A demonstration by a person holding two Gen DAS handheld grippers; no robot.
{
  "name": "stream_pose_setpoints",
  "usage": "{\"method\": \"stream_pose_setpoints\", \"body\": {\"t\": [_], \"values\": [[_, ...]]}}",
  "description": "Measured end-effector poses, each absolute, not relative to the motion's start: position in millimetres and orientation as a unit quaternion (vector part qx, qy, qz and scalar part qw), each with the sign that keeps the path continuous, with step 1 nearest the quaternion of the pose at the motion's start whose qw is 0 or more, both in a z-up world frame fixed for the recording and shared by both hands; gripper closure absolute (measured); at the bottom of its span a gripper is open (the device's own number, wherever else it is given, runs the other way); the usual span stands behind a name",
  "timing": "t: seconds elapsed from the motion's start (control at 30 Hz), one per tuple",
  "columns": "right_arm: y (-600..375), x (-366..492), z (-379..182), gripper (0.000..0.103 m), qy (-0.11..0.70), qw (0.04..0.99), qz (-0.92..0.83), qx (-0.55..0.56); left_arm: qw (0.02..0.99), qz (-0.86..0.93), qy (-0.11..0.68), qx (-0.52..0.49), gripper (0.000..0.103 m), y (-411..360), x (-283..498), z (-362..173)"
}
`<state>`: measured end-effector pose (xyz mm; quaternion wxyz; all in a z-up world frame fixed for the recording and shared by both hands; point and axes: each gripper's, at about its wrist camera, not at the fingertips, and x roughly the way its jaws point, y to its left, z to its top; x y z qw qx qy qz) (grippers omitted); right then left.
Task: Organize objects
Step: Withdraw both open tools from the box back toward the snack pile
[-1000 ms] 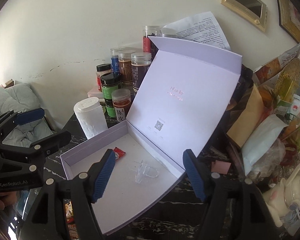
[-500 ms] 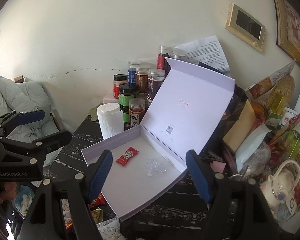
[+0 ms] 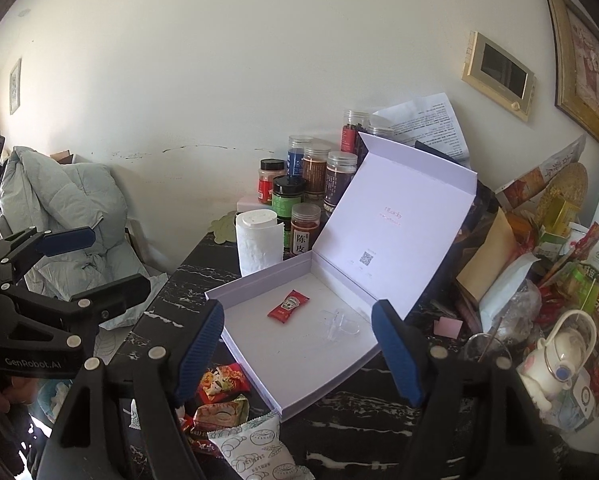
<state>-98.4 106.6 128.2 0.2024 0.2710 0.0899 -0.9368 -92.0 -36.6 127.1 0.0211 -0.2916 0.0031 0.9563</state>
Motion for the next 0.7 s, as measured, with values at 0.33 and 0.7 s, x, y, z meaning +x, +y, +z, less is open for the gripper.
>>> {"method": "stream_pose_setpoints", "body": {"t": [0.33, 0.7], "values": [[112.4, -73.7, 109.2, 0.026, 0.087, 0.202, -0.935, 0.277, 0.017, 0.951, -0.004, -0.308, 0.005, -31.7, -59.5, 109.5], [124.8, -50.8, 72.9, 0.026, 0.058, 0.213, -0.929, 0.298, 0.007, 0.943, -0.015, -0.333, 0.005, -27.2, -34.6, 78.3]]}}
